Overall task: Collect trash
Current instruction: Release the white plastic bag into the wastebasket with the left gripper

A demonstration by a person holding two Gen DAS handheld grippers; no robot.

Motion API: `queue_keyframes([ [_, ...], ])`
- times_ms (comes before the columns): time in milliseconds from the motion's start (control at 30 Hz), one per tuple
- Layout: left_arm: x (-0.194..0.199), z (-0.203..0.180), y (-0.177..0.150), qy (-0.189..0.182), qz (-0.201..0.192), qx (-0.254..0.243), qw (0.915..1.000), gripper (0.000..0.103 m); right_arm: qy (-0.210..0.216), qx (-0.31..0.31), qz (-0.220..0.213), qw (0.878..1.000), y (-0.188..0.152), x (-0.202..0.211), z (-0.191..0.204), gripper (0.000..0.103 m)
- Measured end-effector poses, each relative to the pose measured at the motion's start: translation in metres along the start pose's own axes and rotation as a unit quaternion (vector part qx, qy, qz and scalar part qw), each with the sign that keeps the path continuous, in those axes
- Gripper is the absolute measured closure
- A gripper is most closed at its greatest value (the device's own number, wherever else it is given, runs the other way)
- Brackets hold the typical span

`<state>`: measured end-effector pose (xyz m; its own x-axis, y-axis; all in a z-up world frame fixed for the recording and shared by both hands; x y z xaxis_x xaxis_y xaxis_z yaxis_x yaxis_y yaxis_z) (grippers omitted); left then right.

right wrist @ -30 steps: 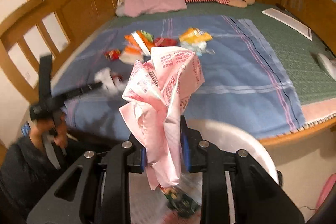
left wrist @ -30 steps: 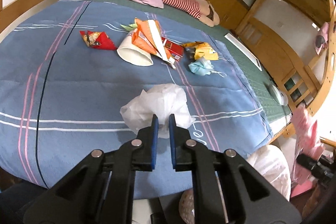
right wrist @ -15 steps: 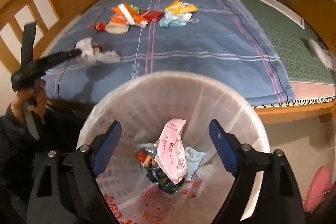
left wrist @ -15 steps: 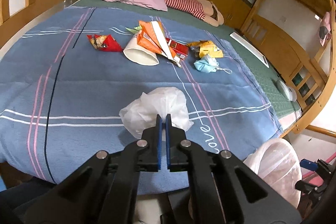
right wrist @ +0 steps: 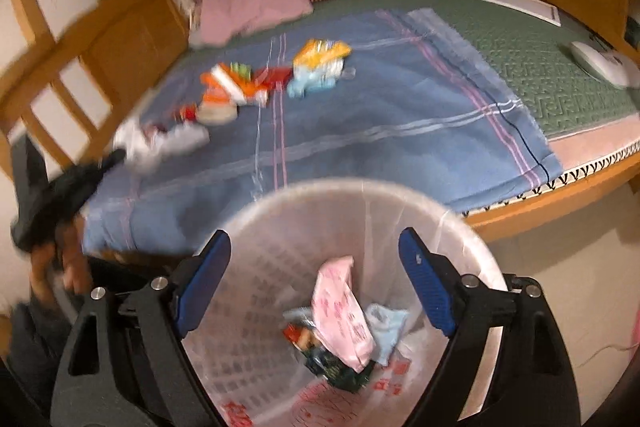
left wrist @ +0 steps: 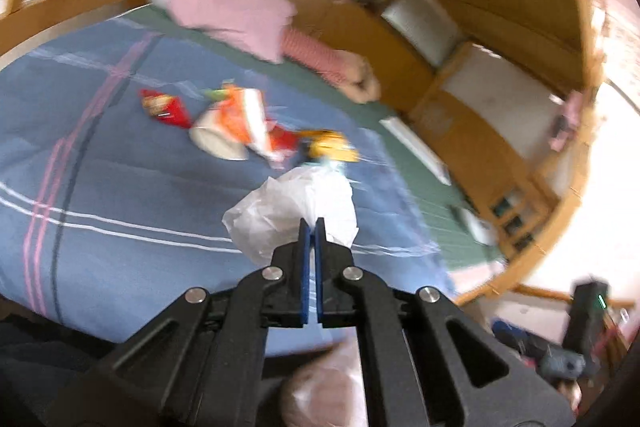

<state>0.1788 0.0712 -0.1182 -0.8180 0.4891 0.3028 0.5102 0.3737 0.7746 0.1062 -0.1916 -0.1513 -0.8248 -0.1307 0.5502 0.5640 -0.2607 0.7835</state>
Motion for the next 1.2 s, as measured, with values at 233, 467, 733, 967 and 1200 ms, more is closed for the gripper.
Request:
queue_keyframes([
  [233,0.021,-0.072,-0.041,-0.171,0.071,-0.002,0.9826,0.1,0.019,-0.052,-0.093,0.994,0.035,0.038,-0.012,0.019],
  [467,0.023,-0.131,-0.122,-0.25,0.187,-0.124,0.942,0.097,0.012,-0.078,-0.101,0.992,0.04,0.044,-0.028,0.019],
  [733,0.017,-0.127,-0.127,-0.207,0.179,-0.157,0.9488,0.016,0.009,-0.082,-0.089,0.993,0.034,0.037,-0.029,0.018],
  [967,0.003,-0.071,-0.077,-0.074,0.121,-0.115,0.9832,0.011,0.008,-0.074,-0.078,0.994,0.032,0.027,-0.026,0.017],
  [1200,-0.011,-0.002,-0.06,0.066,0.1,-0.084,0.9892,0.011,0.009,-0.071,-0.063,0.995,0.03,0.014,-0.019,0.017],
])
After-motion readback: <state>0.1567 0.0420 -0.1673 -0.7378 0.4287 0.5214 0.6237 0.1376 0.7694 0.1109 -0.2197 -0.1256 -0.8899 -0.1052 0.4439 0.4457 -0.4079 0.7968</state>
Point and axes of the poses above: each gripper's, at about its wrist camera, not at the fingertips, and x roughly against the way its jaws point, z to its left, y to its top, the point moved 6 cm from there along -x, roughly the way its jaws point, and after that the axes turned 12 degrees about -z, right-handed, at the moved point
